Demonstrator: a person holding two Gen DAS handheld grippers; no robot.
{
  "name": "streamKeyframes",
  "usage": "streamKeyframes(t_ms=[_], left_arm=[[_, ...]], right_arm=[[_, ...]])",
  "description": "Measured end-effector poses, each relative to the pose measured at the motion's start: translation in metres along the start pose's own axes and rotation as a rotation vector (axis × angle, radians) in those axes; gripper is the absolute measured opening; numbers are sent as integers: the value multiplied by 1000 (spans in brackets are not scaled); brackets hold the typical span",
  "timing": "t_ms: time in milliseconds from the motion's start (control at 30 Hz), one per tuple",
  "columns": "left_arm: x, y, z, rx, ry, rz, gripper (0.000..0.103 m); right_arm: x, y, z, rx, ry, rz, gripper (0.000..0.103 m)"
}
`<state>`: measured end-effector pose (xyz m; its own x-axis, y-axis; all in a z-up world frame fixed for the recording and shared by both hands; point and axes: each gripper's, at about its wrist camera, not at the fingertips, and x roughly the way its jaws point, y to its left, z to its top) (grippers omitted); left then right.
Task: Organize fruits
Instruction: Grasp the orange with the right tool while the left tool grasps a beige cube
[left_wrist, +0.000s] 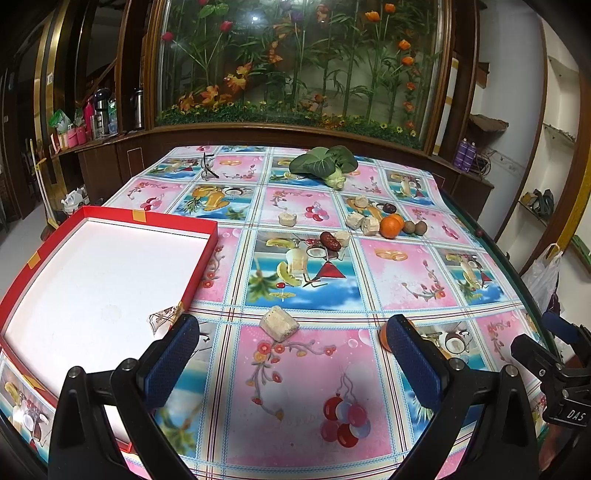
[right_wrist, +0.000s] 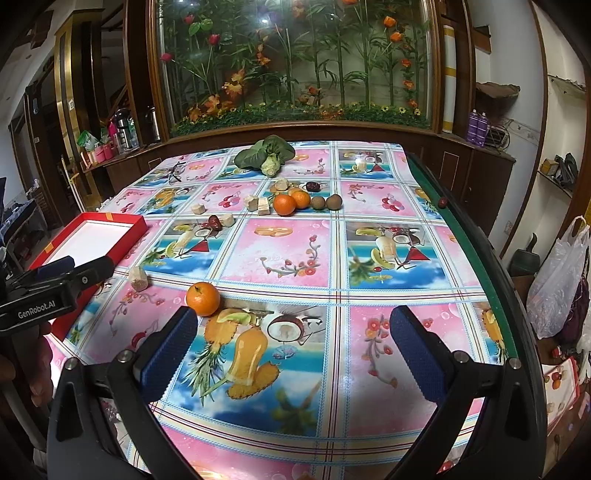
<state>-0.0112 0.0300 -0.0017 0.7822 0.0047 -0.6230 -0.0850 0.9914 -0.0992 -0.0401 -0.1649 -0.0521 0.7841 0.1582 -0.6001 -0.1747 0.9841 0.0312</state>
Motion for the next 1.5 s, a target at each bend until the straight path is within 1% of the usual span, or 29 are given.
streamKeyframes(t_ms=[200, 300, 433, 567, 600, 633, 667, 700, 733, 800, 833, 867, 900, 933, 1000, 1100, 1167, 1233, 1300, 1333, 1367, 1400, 1500], left_arm=[[-2, 2, -2, -1, -7, -6, 101], [-7, 12, -7, -10, -16, 14, 101], [-12, 32, -10, -39, -9, 21, 101], [-20, 45, -13, -41, -18, 28, 101], [-20, 46, -14, -40, -14, 24, 101], [-18, 45, -14, -36, -10, 24, 101], [-17, 45, -13, -32, -7, 21, 100], [-14, 44, -13, -24, 2, 13, 97], [-11, 43, -13, -19, 8, 6, 95], [-8, 42, -13, -12, 19, -3, 93], [-5, 40, -12, -8, 24, -11, 91], [-3, 38, -12, -3, 30, -17, 88], [0, 37, -12, 1, 37, -20, 83], [4, 34, -11, 7, 48, -26, 80], [12, 27, -10, 17, 70, -38, 79], [24, 12, -7, 46, 86, -43, 79], [38, 5, -3, 57, 109, -29, 71], [55, 1, 0, 48, 140, 2, 48], [70, 2, 0, 33, 181, 42, 36], [77, 3, -1, 28, 195, 62, 29], [83, 4, -3, 24, 212, 78, 27], [82, 6, -4, 19, 198, 80, 26], [79, 6, -7, 20, 202, 70, 25]], right_arm=[[0, -1, 0, 0, 1, 0, 103], [0, 6, -1, -8, 2, 12, 103], [4, 24, -3, -56, 3, 63, 103], [30, 43, 0, -122, 61, 108, 103], [39, 51, 0, -143, 85, 122, 100], [46, 55, 0, -157, 103, 130, 94], [54, 62, 1, -175, 126, 144, 89], [61, 69, 1, -189, 140, 159, 82], [69, 75, 2, -203, 152, 168, 79], [87, 81, 2, -214, 187, 169, 68], [96, 84, 2, -214, 210, 172, 58], [104, 85, 2, -212, 232, 168, 51], [108, 85, 2, -210, 246, 166, 37], [110, 83, 4, -204, 246, 173, 37], [108, 79, 5, -202, 243, 168, 36], [102, 64, 7, -145, 221, 173, 36], [100, 55, 11, -103, 197, 184, 36], [98, 46, 16, -68, 168, 188, 36], [99, 41, 17, -40, 158, 202, 36], [100, 40, 17, -31, 161, 210, 36], [101, 39, 17, -27, 163, 215, 36], [102, 39, 17, -24, 165, 222, 36], [101, 39, 16, -24, 161, 234, 36]])
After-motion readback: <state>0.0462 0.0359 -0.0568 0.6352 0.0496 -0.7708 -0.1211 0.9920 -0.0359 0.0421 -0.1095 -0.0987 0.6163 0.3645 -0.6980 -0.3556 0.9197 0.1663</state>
